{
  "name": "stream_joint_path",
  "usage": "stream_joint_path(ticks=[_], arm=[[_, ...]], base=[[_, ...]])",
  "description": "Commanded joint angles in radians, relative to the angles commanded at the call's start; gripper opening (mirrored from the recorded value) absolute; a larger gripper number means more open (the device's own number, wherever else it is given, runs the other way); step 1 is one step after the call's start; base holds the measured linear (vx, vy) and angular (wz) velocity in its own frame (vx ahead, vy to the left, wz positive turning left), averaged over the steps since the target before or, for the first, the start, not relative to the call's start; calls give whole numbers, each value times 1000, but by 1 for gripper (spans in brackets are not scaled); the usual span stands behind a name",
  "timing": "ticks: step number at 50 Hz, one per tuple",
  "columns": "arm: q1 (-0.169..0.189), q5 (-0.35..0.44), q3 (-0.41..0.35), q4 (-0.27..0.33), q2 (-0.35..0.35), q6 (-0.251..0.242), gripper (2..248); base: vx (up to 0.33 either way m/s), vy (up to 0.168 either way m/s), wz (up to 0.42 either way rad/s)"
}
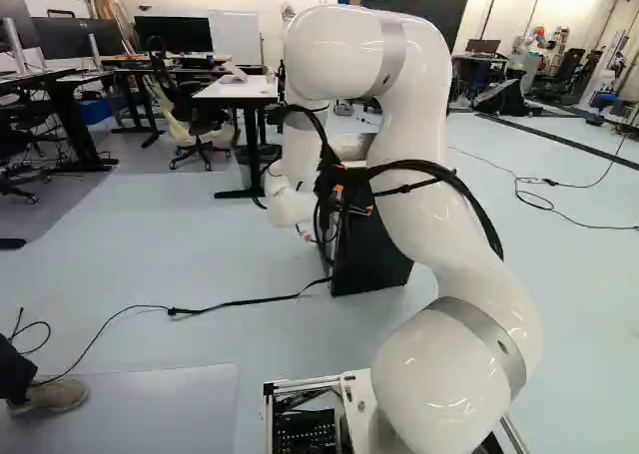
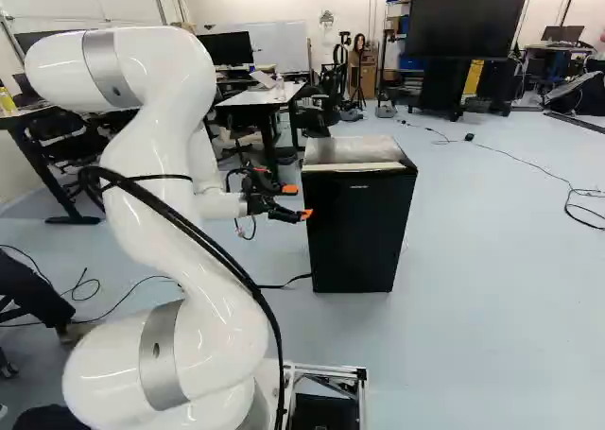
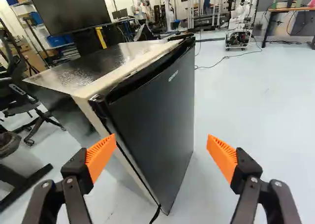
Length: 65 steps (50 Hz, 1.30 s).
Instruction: Open the fridge door
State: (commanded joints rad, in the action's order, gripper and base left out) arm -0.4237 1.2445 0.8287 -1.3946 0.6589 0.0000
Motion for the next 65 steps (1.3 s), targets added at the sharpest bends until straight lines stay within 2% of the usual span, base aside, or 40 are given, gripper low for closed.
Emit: stream_joint_path(ticks=[11, 27, 65], arm=[[-10, 0, 38, 0, 20, 0, 247], [0, 0, 90, 0, 48, 0, 247], [51, 0, 156, 0, 83, 0, 247]], base=[[0, 0, 0], [0, 0, 0], [0, 0, 0]])
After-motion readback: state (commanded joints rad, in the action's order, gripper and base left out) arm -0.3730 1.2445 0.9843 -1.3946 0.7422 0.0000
